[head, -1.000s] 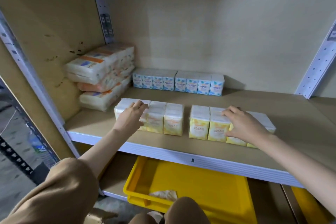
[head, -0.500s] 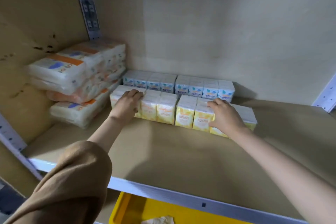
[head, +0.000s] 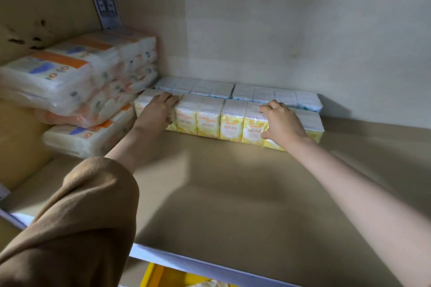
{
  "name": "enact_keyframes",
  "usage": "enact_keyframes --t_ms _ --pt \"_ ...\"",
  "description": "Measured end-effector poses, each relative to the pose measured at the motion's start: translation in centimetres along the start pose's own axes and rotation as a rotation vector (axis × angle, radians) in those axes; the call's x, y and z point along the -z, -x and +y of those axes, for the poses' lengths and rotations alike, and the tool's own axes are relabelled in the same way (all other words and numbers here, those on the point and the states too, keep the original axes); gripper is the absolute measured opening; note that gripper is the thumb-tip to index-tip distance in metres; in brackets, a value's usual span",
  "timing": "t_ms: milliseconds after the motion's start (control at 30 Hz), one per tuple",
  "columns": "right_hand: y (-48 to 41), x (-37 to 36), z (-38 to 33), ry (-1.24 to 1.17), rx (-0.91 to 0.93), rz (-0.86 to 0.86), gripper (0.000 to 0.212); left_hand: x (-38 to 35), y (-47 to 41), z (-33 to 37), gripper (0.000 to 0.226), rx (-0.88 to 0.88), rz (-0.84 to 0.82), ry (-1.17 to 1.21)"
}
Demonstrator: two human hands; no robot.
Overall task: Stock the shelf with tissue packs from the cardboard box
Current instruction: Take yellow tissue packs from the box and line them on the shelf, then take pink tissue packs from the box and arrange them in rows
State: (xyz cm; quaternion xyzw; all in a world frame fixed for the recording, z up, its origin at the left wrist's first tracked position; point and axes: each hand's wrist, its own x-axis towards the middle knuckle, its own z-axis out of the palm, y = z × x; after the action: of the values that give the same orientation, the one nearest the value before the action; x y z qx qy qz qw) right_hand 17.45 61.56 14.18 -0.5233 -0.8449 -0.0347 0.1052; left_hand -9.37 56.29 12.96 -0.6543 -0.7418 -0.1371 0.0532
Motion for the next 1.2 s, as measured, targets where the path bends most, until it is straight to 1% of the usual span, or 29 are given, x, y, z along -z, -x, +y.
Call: enact_keyframes --t_ms 100,233,300,367,500,633,800,933,1067,1200 --pt "-0.2 -0.1 0.2 -0.010 -0.004 0.000 0.055 -0.1 -0.1 -0.1 0.063 -0.001 -0.013 0.002" --pt "-0.3 0.5 0.1 -0.006 0.009 -0.038 0.056 1.1 -0.3 0.2 0.066 0.024 -0.098 -0.021" --pt "-0.3 1.5 0.0 0.020 0.024 -0.109 0.057 2.3 -0.1 0.3 0.063 0.033 -0.135 -0.043" --pt "-0.1 2.7 -0.1 0.025 0.009 -0.169 0.053 3.4 0.6 0.3 0.059 0.040 -0.134 -0.055" --pt "1.5 4.3 -1.8 -0.080 0.034 -0.193 0.043 5.4 5.0 0.6 0.047 0.125 -0.166 -0.007" --pt "5.1 4.8 -6.2 -0.250 0.195 -0.313 0.037 7.0 12.0 0.6 0.039 0.209 -0.236 0.035" --pt "11.2 5.0 -14.1 -0.400 0.482 -0.456 0.038 8.6 23.3 -0.3 0.033 0.293 -0.330 0.045" --pt "16.6 3.1 -21.0 -0.516 0.681 -0.588 0.036 8.7 32.6 -1.6 0.031 0.441 -0.358 0.053" --pt "22.6 -0.5 -27.3 -0.516 0.845 -0.714 0.035 7.0 41.6 -2.9 0.032 0.595 -0.407 0.059" --pt "27.7 -4.3 -32.1 -0.464 0.948 -0.846 0.036 4.8 49.4 -4.0 0.021 0.737 -0.455 0.059"
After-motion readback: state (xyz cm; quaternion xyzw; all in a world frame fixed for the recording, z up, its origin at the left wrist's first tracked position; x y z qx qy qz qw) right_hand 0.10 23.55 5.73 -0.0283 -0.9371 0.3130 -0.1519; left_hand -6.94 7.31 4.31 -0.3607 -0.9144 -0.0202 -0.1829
